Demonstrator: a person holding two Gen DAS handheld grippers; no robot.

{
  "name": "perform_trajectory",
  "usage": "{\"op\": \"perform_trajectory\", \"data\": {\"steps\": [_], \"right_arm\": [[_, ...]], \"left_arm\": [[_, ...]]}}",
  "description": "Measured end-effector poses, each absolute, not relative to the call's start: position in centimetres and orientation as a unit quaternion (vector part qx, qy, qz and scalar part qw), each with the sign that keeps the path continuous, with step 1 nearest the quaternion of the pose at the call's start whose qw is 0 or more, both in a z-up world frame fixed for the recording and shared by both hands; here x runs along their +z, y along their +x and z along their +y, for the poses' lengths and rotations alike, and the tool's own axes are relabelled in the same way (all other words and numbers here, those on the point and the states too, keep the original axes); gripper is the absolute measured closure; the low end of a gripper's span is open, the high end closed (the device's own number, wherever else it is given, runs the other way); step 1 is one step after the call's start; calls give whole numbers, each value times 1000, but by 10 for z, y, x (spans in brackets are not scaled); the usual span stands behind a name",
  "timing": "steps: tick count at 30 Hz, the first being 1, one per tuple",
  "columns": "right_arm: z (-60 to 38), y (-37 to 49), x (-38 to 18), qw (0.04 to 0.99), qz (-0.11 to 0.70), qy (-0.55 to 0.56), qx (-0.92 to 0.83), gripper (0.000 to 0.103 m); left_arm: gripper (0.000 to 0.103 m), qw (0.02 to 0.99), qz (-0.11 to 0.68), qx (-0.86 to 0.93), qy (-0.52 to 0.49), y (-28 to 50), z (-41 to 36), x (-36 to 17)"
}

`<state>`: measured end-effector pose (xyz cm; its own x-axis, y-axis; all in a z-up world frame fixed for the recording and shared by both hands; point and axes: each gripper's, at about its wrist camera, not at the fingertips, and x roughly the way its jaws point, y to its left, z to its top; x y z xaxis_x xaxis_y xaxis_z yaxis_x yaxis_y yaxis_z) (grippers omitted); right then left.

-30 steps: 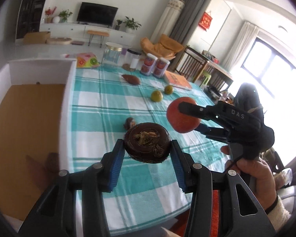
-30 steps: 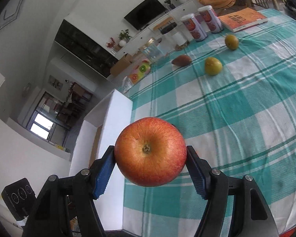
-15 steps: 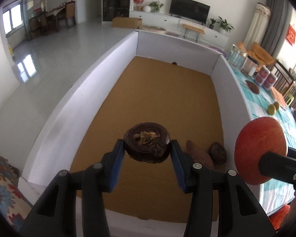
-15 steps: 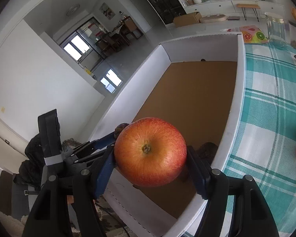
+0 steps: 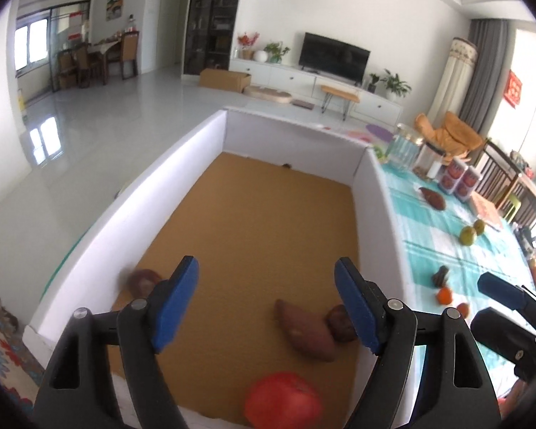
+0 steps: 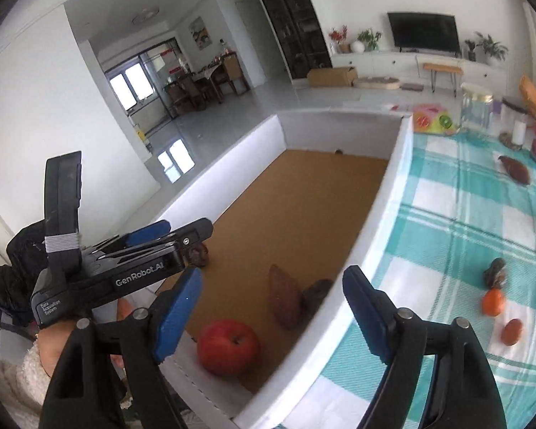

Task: Organize fruits
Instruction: 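Carry the apple and dark fruit over the box and open both grippers, then move both empty grippers back over the remaining fruits on the table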

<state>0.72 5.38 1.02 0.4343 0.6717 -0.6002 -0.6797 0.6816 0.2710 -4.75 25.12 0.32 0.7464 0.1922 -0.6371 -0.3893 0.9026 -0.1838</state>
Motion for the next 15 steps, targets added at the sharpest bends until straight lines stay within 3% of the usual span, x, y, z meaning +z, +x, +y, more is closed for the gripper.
{"op": "perform_trajectory", "data": {"steps": [3, 7, 15], "right_arm": [[-13, 16, 11, 897, 310, 9, 316, 3], [-97, 54, -31, 945, 303, -22, 124, 1], [-235, 86, -95, 927, 363, 56, -73, 1]], "left_arm": [[18, 940, 296, 80, -152, -43, 204, 20], [16, 937, 319, -69, -124, -27, 118, 23], [16, 884, 437, -164, -24, 21, -9, -67]]}}
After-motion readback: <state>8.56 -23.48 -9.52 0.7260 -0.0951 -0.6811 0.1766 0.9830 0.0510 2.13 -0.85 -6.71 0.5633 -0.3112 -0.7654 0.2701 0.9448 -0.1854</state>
